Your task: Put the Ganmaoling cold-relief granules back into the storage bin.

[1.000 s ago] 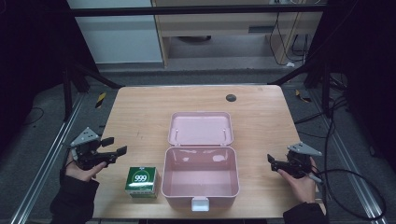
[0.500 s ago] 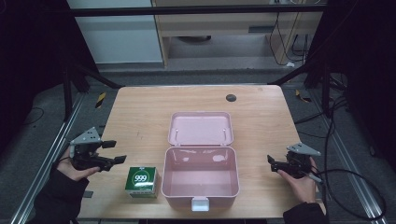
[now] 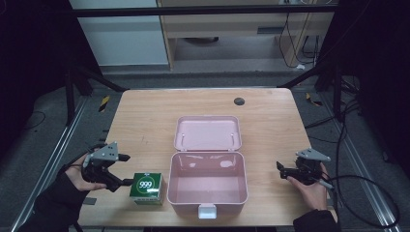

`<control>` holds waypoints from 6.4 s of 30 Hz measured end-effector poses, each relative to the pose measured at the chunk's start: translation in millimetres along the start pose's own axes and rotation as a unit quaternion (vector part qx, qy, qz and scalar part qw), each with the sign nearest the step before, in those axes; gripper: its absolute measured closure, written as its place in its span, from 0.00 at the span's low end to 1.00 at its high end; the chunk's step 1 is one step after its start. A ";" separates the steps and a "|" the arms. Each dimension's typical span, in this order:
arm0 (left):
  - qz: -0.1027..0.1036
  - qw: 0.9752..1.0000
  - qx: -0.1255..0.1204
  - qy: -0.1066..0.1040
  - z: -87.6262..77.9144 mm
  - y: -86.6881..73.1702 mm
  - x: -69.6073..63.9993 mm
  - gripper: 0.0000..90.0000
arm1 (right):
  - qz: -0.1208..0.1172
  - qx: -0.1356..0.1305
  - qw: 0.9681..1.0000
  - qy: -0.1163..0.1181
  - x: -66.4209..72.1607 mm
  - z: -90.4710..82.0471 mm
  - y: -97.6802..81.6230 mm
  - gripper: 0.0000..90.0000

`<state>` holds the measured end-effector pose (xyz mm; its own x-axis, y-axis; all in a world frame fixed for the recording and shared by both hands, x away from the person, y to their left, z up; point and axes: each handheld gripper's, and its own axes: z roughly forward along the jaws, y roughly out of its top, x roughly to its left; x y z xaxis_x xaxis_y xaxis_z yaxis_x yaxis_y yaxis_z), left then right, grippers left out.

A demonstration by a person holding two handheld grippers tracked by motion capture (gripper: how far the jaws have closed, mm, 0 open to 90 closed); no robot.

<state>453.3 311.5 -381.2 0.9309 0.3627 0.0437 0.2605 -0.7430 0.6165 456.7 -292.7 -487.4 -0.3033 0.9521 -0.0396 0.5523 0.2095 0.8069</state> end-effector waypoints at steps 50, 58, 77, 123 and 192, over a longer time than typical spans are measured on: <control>0.132 0.984 0.094 -0.070 57.7 21.8 -24.9 0.05 | -0.010 0.031 0.999 0.006 1.9 5.2 -2.0 0.02; 0.131 0.983 0.102 -0.075 68.4 18.8 -22.6 0.05 | -0.016 0.038 0.999 0.005 2.8 6.6 -2.7 0.02; 0.125 0.981 0.119 -0.092 83.5 10.5 -18.9 0.12 | -0.022 0.050 0.998 0.006 3.9 8.9 -3.6 0.02; 0.116 0.986 0.093 -0.076 -3.4 65.4 -19.0 0.16 | -0.024 0.055 0.998 0.007 4.1 8.0 -3.7 0.02; 0.201 0.973 0.048 -0.103 31.7 191.3 -54.6 0.16 | -0.033 0.057 0.998 0.005 2.4 8.6 -4.2 0.02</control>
<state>460.4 131.7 -290.6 0.9916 -0.0808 0.1009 -0.1210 -0.8540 0.5060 460.3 -289.4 -496.0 -0.3495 0.9333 -0.0829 0.6163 0.2957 0.7299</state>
